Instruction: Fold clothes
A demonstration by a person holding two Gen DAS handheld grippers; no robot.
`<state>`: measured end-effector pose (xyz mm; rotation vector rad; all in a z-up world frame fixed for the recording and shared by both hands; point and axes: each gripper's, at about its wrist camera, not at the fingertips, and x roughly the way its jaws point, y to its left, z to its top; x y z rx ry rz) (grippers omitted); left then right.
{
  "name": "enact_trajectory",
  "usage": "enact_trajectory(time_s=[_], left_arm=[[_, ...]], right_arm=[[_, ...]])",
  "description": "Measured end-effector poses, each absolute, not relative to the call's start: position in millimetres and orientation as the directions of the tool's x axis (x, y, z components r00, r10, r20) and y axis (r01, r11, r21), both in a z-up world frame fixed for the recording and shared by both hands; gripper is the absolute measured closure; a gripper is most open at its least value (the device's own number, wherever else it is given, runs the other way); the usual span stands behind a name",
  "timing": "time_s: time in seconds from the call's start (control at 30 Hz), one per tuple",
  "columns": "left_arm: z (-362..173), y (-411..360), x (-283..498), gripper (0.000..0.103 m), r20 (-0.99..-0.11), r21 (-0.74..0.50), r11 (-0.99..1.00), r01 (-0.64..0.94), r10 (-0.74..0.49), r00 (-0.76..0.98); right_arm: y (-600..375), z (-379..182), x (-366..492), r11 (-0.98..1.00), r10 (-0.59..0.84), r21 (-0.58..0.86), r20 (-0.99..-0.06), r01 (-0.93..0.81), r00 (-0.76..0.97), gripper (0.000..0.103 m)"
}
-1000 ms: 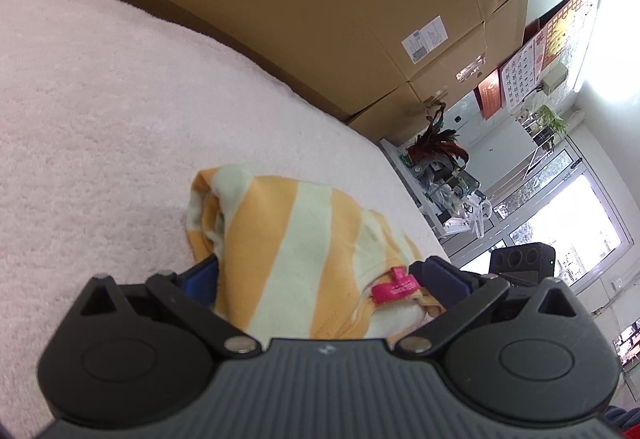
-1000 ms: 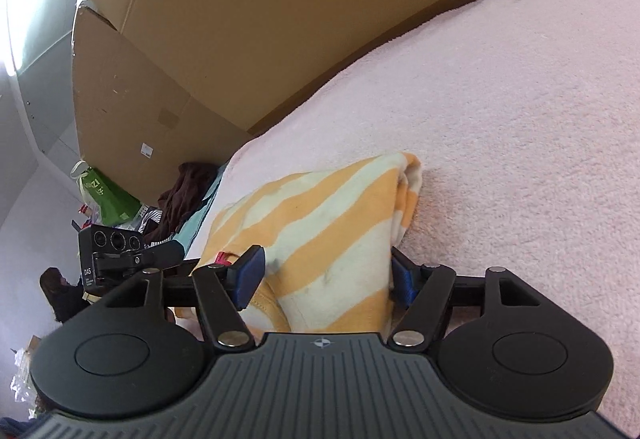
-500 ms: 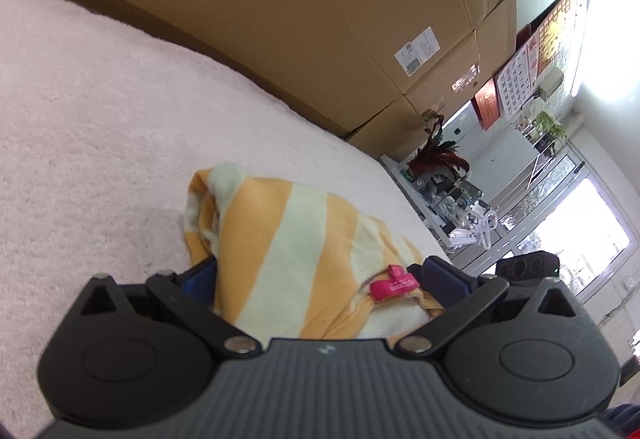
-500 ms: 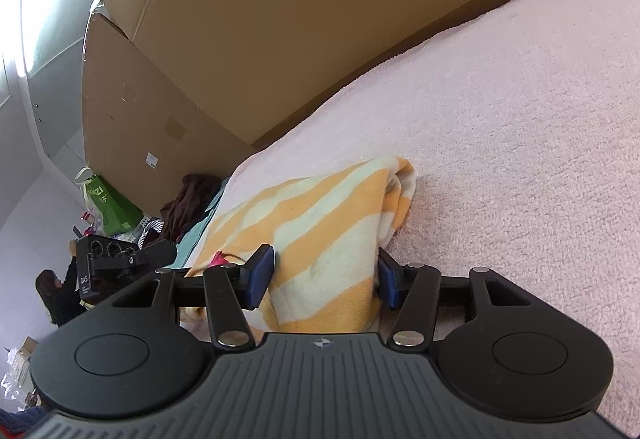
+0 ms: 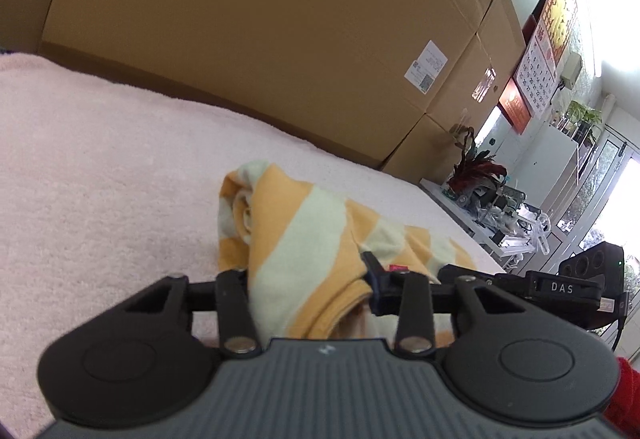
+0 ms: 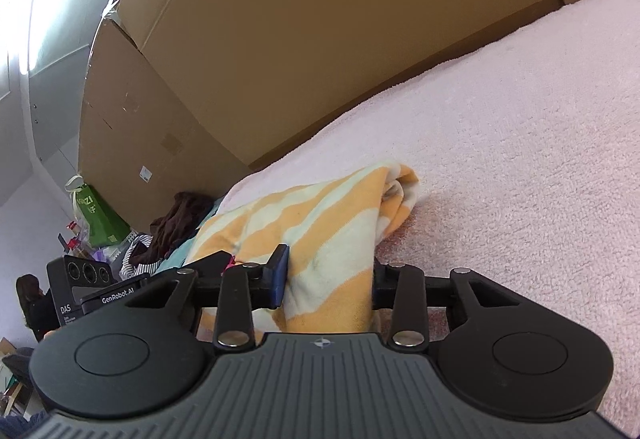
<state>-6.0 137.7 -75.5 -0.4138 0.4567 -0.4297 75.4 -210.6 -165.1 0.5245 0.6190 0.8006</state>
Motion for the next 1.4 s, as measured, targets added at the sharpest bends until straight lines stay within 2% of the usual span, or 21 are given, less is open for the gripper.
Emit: enact_trajectory(time_s=[0.2, 0.33, 0.6, 0.77, 0.97, 1.4], left_arm=[[-70, 139, -14, 0.076, -0.291, -0.456, 0.834, 0.31, -0.469, 0.834], [-55, 146, -22, 0.076, -0.24, -0.446, 0.836, 0.321, -0.457, 0.856], [-9, 176, -17, 0.076, -0.206, -0.354, 0.885, 0.303, -0.389, 0.898], [5, 209, 8, 0.075, -0.232, -0.333, 0.911, 0.243, -0.329, 0.915], [-1, 246, 43, 0.075, -0.268, -0.325, 0.933, 0.152, -0.245, 0.932], [-52, 327, 92, 0.074, -0.343, -0.276, 0.961, -0.001, -0.097, 0.934]], right_arm=[[-205, -151, 64, 0.592, 0.779, 0.607, -0.262, -0.53, 0.57, 0.066], [-198, -141, 61, 0.583, 0.784, 0.597, -0.237, -0.551, 0.574, 0.066], [-167, -112, 85, 0.514, 0.817, 0.643, -0.165, -0.568, 0.553, 0.066], [-127, -105, 119, 0.486, 0.834, 0.644, -0.14, -0.591, 0.534, 0.066], [-77, -118, 173, 0.448, 0.858, 0.697, -0.16, -0.56, 0.488, 0.067], [25, -154, 232, 0.455, 0.879, 0.696, -0.25, -0.555, 0.407, 0.067]])
